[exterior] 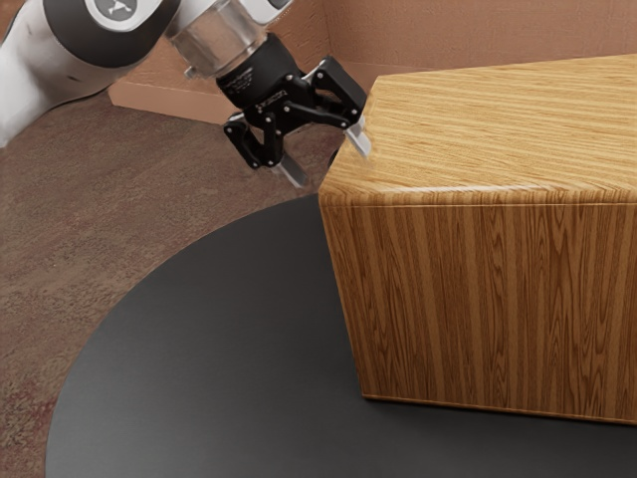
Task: Pull the drawer handle with one arm to open the drawer
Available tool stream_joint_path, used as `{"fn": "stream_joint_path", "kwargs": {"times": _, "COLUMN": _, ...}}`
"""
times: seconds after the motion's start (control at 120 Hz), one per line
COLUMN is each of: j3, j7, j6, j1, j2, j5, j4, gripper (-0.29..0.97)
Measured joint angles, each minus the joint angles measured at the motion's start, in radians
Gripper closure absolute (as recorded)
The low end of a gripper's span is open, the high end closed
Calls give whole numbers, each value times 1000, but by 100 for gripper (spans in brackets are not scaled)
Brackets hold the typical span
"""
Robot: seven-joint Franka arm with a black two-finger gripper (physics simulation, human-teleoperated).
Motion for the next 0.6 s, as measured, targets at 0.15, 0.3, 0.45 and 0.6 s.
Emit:
{"fn": "stream_joint_path", "kwargs": {"times": 0.15, "j3": 98, "j7": -7, "j6": -19, "j1": 194, "j2": 32, "j5": -18, "j4": 49, "gripper": 0}}
{"fn": "stream_joint_path", "kwargs": {"times": 0.3, "j3": 89, "j7": -11, "j6": -29, "j1": 171, "j2": 35, "j5": -27, "j4": 44, "gripper": 0}}
{"fn": "stream_joint_path", "kwargs": {"times": 0.45, "j3": -283, "j7": -12, "j6": -43, "j1": 530, "j2": 29, "j5": -27, "j4": 45, "gripper": 0}}
{"fn": "stream_joint_path", "kwargs": {"times": 0.6, "j3": -427, "j7": -7, "j6": -47, "j1": 683, "j2": 69, "j5": -70, "j4": 47, "gripper": 0}}
